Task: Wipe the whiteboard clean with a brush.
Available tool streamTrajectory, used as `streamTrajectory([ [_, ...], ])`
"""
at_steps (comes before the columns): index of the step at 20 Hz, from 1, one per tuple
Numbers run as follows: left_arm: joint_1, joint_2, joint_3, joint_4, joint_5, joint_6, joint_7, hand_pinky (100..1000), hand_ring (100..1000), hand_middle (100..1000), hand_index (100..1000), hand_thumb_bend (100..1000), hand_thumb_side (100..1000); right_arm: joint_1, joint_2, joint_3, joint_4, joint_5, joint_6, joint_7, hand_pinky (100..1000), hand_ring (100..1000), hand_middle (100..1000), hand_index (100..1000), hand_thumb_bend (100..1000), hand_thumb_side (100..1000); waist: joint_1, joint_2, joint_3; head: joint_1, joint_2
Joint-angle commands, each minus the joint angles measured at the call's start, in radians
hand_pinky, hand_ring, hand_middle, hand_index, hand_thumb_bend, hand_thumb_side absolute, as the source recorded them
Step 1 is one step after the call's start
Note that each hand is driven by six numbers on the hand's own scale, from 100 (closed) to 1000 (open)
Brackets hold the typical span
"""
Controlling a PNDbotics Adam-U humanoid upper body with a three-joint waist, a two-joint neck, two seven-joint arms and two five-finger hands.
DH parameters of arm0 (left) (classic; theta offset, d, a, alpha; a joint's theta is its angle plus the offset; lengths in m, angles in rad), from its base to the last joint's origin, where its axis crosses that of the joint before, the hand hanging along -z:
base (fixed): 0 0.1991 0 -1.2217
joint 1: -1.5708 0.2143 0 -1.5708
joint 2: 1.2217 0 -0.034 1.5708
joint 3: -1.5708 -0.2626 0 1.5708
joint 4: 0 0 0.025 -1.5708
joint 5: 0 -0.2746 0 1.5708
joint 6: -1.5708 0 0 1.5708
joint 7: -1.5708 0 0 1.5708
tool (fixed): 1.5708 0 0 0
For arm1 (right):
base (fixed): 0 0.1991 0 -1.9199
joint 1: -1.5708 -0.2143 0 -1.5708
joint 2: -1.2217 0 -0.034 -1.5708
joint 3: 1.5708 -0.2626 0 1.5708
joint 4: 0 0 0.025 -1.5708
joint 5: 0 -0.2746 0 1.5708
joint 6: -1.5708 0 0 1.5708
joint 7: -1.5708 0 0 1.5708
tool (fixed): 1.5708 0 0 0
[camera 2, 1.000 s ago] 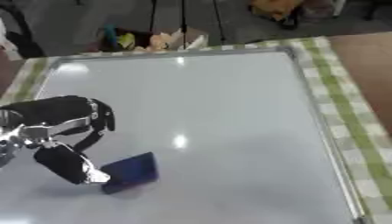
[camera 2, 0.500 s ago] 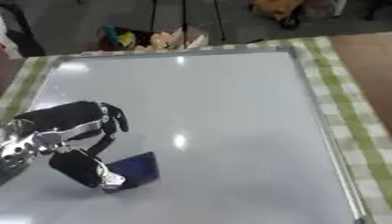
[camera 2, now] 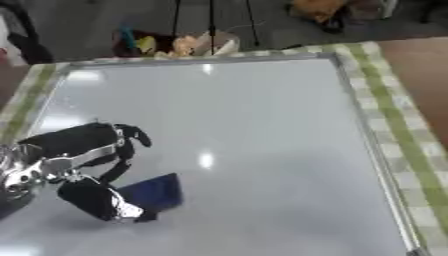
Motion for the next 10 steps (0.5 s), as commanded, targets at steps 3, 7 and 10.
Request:
streamTrajectory([
  [3, -0.003, 0.027, -0.003, -0.015, 0.002, 0.044, -0.028, 652, 777, 816, 155, 615, 536, -0.008, -0.011, -0.002, -0.015, -0.009, -0.003, 0.005, 628, 583, 530, 685, 100, 767, -0.006, -0.018, 0.000, 0.000, -0.007],
  [7, 0.006, 0.026, -0.008, -0.015, 0.007, 0.065, -0.010, 640, 760, 786, 147, 587, 535, -0.008, -0.009, -0.002, -0.015, -0.012, -0.003, 0.007, 629, 583, 528, 685, 100, 767, -0.006, -0.017, -0.001, 0.001, -0.009],
  [10, 0.009, 0.022, -0.010, -0.015, 0.008, 0.077, 0.003, 639, 758, 784, 146, 576, 538, -0.007, -0.006, -0.002, -0.015, -0.013, -0.001, 0.008, 629, 582, 528, 685, 100, 766, -0.007, -0.017, -0.003, 0.002, -0.011],
])
